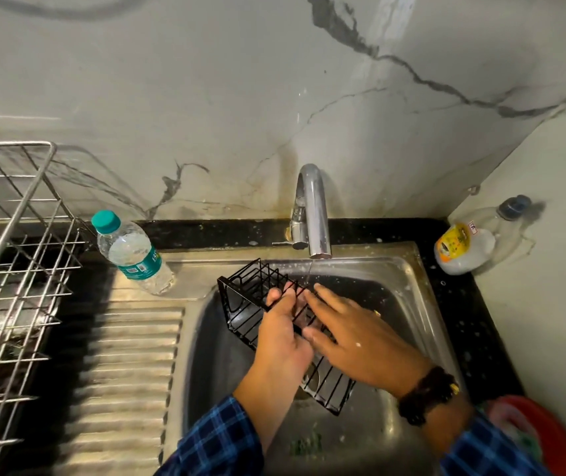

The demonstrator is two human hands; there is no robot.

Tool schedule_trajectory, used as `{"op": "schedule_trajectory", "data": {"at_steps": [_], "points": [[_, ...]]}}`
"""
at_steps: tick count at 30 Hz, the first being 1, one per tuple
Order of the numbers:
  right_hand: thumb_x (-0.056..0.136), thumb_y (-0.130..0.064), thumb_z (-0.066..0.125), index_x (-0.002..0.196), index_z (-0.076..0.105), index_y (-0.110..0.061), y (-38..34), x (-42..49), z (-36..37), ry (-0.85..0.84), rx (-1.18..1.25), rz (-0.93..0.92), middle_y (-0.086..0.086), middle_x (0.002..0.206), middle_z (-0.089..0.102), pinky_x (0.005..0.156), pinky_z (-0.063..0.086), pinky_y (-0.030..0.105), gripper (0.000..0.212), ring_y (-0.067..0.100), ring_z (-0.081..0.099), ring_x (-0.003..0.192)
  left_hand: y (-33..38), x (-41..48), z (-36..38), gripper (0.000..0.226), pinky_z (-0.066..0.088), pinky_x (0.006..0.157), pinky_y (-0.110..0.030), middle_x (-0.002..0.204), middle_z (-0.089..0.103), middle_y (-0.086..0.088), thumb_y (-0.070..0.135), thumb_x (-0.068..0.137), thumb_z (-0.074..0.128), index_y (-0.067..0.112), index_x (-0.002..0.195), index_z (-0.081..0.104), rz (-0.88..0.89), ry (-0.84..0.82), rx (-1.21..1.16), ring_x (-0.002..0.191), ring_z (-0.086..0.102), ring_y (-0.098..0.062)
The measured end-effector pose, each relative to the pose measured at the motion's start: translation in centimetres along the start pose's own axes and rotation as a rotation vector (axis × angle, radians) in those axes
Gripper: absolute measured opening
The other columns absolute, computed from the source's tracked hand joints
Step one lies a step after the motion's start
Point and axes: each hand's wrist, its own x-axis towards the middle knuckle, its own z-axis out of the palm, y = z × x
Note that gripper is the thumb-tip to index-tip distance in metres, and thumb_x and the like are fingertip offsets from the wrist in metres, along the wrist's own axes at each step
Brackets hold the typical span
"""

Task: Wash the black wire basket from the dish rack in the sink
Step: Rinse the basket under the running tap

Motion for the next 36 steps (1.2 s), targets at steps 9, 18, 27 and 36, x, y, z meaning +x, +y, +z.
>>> {"op": "schedule_trajectory", "data": {"at_steps": [9,18,27,36], "points": [[0.076,-0.070,0.066,0.142,0.030,-0.038,4.2,-0.7,-3.3,-0.137,0.169,0.003,-0.014,0.147,0.020,0.104,0.041,0.036,0.082,0.013,0.034,0.129,0.8,0.5,1.2,0.022,0.063,0.060,-0.036,0.116,0.068,-0.019,-0.005,0.102,0.044,0.003,0.119,0.056,-0.104,-0.041,0.183,0.089,0.070,-0.023],[0.091,-0.060,0.058,0.122,0.067,-0.032,7.2,3.2,1.4,-0.233,1.094,0.343,-0.007,0.133,0.061,0.118,0.032,0.046,0.042,0.016,0.052,0.129,1.6,-0.1,0.4,0.028,0.052,0.039,-0.017,0.105,0.076,-0.015,0.026,0.097,0.064,-0.001,0.102,0.071,-0.036,0.066,0.141,0.052,0.070,-0.011],[0.092,-0.063,0.052,0.106,0.076,-0.023,4.3,3.9,2.0,-0.105,1.211,0.388,0.004,0.108,0.075,0.084,0.053,0.035,0.048,0.018,0.068,0.101,1.7,-1.1,0.2,0.052,0.063,0.072,-0.044,0.107,0.074,-0.010,0.048,0.096,0.060,0.007,0.128,0.060,0.029,0.039,0.324,0.095,0.071,-0.031],[0.080,-0.071,0.062,0.094,0.071,-0.018,3.4,4.4,1.1,-0.072,1.047,0.389,0.001,0.083,0.074,0.081,0.056,0.040,0.056,0.021,0.068,0.078,0.8,-6.6,-2.0,0.026,0.063,0.072,-0.032,0.098,0.078,-0.017,0.017,0.093,0.064,0.001,0.113,0.070,-0.173,-0.127,0.490,0.070,0.076,-0.019]]}}
